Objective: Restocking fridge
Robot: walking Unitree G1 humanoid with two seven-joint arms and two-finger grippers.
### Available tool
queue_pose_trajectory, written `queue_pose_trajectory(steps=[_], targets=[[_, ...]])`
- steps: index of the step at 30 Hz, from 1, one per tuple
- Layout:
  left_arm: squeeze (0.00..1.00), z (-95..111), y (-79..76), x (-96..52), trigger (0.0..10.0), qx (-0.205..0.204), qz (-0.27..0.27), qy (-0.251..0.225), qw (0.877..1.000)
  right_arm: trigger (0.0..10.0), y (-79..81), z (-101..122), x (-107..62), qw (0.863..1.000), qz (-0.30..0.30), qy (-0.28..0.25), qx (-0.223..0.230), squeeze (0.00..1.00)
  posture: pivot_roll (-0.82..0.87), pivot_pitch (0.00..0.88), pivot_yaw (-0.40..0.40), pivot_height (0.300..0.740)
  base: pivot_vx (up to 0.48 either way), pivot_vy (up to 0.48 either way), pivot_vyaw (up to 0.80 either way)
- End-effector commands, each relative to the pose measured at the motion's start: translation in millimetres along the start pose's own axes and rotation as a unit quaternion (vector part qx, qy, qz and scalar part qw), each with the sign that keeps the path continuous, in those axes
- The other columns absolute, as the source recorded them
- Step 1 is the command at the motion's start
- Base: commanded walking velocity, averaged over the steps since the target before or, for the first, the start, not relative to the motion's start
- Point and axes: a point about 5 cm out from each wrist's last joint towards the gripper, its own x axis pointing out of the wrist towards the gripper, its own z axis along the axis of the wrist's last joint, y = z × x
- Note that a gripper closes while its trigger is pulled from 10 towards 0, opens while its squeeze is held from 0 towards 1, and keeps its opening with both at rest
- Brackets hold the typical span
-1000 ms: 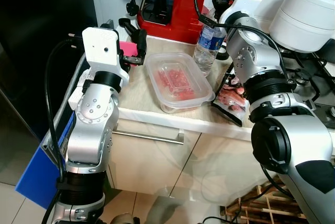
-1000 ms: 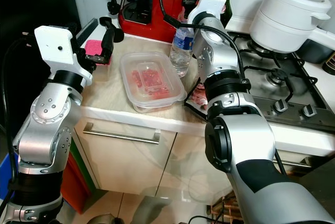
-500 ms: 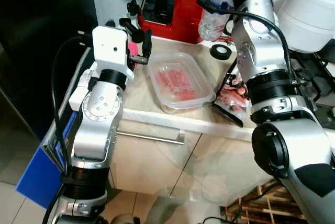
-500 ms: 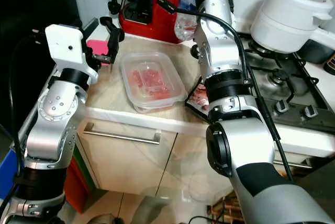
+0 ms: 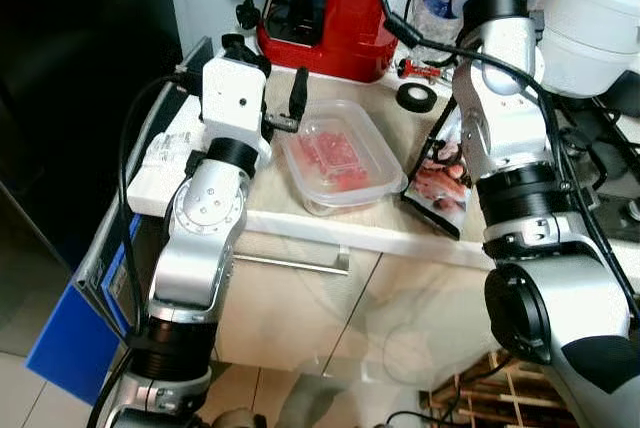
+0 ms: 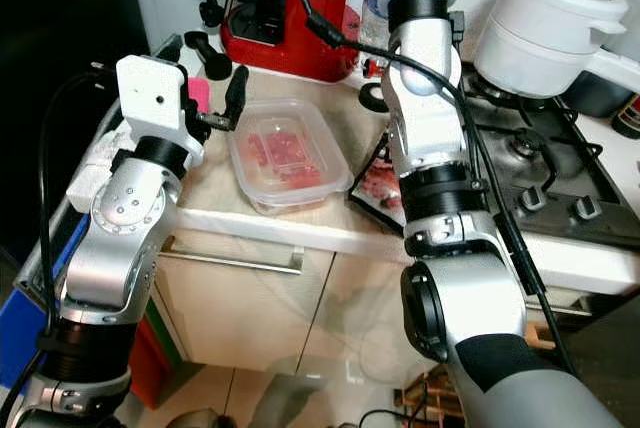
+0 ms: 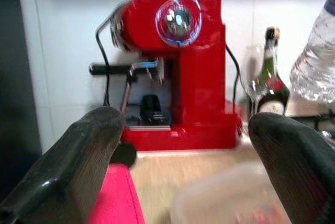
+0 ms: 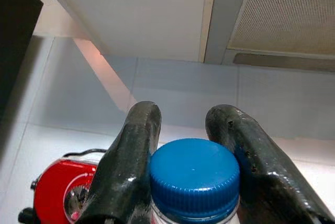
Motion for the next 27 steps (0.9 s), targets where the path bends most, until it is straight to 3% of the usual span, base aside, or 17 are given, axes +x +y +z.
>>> queue_pose_trajectory(steps=[1,27], targets=[[0.00,5.0,-3.7,2.4,10.0,-0.003,-0.011,-0.012,1.000,0.0,-1.8,12.2,2.2,0.999,-0.001,-0.037,-0.013,0.00,0.11,0.000,-0.083,0.740,-0.431,0.000,0.00],[0.00,3.7,-1.9,2.3,10.0,-0.002,-0.014,-0.012,1.000,0.0,-0.3,3.1,-5.1,1.000,-0.001,-0.012,-0.024,0.00,0.10,0.000,-0.078,0.740,-0.451,0.000,0.00]])
